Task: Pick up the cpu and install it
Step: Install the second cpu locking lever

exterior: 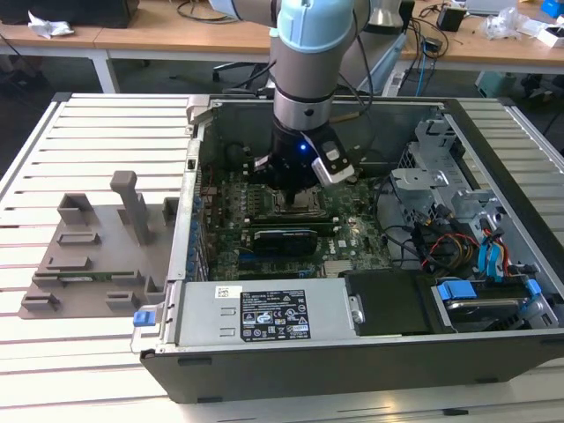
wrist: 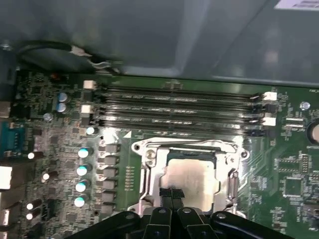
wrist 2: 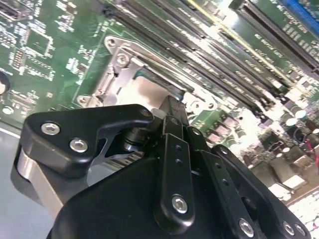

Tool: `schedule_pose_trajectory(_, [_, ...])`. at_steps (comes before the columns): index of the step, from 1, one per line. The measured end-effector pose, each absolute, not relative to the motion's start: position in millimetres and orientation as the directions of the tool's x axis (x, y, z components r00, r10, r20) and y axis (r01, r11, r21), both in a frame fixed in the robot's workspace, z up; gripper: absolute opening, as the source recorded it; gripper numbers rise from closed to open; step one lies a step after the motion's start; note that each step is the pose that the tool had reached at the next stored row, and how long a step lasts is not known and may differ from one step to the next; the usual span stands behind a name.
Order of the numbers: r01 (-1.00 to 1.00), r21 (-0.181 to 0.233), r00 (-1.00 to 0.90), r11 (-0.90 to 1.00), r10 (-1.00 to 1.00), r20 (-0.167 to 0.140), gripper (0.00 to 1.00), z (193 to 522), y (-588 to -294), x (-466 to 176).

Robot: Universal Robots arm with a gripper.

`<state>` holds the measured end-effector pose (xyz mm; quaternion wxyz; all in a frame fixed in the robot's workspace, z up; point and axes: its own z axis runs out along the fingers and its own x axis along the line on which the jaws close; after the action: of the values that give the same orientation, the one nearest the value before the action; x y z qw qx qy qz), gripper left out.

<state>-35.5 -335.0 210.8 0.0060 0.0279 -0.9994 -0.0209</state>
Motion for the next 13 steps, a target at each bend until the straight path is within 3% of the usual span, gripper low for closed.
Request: schedule_pose_trajectory(13, [-0.056,-0.041,-0.998,0.998,-0.055,0.02,0.11,215.9,-317.9,-22.5])
